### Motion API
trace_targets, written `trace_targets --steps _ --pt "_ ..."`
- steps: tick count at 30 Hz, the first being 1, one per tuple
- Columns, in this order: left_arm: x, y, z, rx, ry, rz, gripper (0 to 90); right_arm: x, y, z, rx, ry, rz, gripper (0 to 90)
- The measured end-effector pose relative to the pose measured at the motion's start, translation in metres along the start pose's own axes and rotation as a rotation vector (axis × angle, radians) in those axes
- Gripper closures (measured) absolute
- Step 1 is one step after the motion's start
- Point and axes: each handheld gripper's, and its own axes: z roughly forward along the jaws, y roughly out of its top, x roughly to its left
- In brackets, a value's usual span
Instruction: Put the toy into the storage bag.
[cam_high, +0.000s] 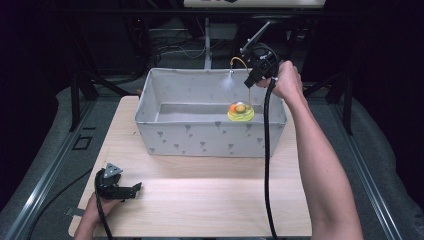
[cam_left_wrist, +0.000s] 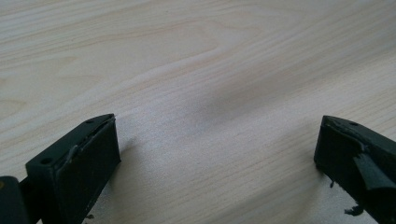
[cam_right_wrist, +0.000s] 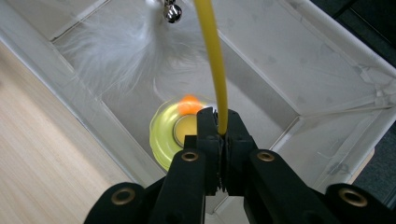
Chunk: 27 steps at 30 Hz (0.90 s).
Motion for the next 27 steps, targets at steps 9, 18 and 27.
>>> trace_targets --steps 9,18,27 --pt "0.000 0.000 0.000 0.000 -0.001 0.000 0.0 -0.007 -0.019 0.015 0.033 -0.001 0.010 88.1" --pt "0.000 0.000 0.000 0.000 0.002 -0.002 0.2 -0.015 -0.044 0.032 0.080 0.004 0.032 88.1" --pt "0.000 0.000 0.000 0.001 0.002 -0.001 0.2 -0.029 -0.073 0.053 0.134 0.021 0.097 88.2"
